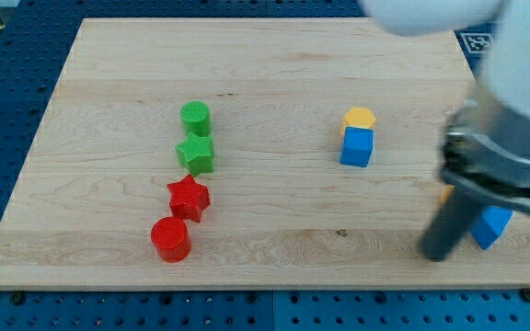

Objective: Slide the yellow heart bottom right of the blue cube

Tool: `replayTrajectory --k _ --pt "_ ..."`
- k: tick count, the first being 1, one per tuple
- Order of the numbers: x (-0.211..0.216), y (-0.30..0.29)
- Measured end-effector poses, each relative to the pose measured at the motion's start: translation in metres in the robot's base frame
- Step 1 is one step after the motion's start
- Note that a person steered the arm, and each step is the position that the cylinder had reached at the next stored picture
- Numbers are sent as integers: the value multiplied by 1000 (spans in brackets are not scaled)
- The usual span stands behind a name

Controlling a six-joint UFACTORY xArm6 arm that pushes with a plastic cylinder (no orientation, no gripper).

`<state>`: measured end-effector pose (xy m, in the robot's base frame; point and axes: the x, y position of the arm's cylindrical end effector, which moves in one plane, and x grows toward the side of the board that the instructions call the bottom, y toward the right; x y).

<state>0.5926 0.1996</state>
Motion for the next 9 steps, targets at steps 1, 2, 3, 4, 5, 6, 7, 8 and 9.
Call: replayTrajectory --k 1,2,3,4,5,6,7,8,9 --pt "8 73" --pt "25 83" --pt "24 87" --pt "13 97" --pt "0 100" --pt "-9 101" --pt "-21 101" --pt "-24 95" --pt "-23 64"
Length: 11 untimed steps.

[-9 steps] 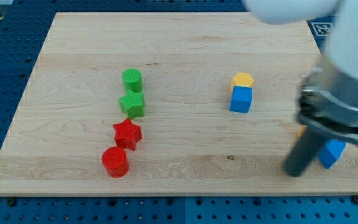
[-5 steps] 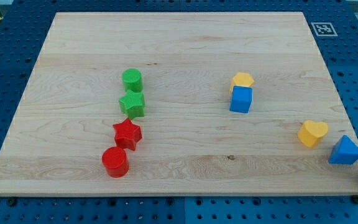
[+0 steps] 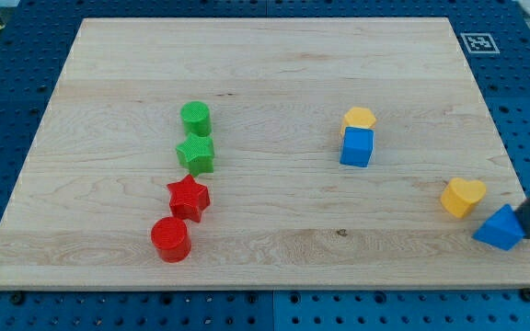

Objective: Slide the yellow heart bottom right of the blue cube

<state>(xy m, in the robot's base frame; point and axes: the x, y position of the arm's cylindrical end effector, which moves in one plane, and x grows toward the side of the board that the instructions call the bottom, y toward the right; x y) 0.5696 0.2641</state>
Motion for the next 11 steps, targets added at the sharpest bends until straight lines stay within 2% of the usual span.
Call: replayTrajectory --k 2,3,6,11 --pt "5 -88" --pt "8 -95" --pt "7 -19" --pt "-29 -18"
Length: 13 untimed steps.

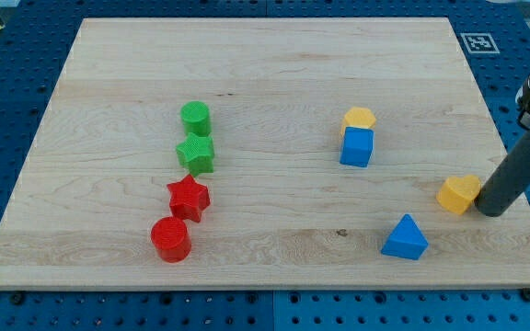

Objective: Slide the yellow heart bottom right of the blue cube

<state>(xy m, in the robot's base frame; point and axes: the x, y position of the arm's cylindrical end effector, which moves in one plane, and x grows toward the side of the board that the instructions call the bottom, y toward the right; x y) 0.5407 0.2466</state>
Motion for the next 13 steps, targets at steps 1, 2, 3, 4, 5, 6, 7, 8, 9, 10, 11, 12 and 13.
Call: replayTrajectory --k 1,2,3,4,5,6,7,8,9,10,11,12,13 --pt "-1 2" --pt "-10 5" --pt "-13 6" --pt "-13 6" --pt "-13 -1" --pt "-13 -11" --pt "-13 -21" --pt "-9 -30" --pt "-6 -40" --pt "4 -40" --pt "10 -40" --pt "10 -41" --pt "10 -48"
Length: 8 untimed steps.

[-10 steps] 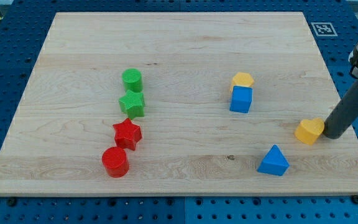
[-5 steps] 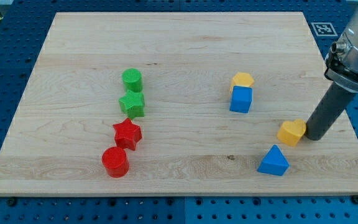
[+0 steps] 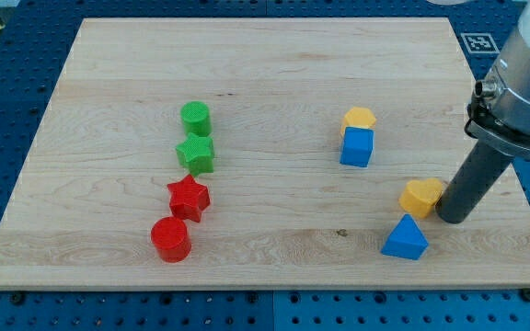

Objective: Slide the yellow heart bottom right of the blue cube

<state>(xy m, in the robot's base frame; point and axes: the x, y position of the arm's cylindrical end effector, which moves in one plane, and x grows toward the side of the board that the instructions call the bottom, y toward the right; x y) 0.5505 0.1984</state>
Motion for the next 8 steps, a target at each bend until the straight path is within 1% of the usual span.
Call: replayTrajectory --k 1,4,8 --pt "-1 -10" --pt "-23 -31" --pt "-23 -46"
